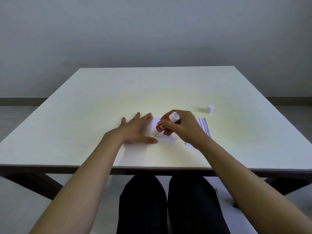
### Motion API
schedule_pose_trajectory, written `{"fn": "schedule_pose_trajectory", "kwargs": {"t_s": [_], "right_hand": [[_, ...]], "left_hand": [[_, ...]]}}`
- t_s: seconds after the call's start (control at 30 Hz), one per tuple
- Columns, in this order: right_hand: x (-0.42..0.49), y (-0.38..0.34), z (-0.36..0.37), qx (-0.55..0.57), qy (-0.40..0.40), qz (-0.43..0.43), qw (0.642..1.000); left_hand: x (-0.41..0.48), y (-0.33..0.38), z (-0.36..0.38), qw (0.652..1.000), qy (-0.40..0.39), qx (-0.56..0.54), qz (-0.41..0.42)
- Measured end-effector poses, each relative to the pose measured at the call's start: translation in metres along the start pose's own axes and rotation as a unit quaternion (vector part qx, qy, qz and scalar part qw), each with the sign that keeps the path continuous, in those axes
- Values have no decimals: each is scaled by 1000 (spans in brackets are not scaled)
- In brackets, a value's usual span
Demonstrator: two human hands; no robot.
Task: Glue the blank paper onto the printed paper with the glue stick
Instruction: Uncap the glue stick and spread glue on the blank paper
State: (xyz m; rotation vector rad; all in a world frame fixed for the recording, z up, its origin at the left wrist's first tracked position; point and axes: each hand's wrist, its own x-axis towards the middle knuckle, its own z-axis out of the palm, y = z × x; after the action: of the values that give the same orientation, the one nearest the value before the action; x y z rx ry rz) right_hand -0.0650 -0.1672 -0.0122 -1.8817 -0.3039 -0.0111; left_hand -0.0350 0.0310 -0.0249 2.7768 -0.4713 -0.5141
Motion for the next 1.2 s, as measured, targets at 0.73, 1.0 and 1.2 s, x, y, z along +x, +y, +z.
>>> {"fn": "schedule_pose_trajectory", "kwargs": {"t_s": [0.73, 1.0, 1.2], "right_hand": [[35, 7, -5, -15, 115, 46, 992], [8, 12, -10, -5, 52, 72, 996], [16, 13, -32, 15, 150, 80, 985]], "left_hand": [[-4, -3, 4, 999, 28, -40, 20], [-5, -4, 6, 997, 30, -63, 18], [-9, -1, 4, 997, 31, -68, 15]]}}
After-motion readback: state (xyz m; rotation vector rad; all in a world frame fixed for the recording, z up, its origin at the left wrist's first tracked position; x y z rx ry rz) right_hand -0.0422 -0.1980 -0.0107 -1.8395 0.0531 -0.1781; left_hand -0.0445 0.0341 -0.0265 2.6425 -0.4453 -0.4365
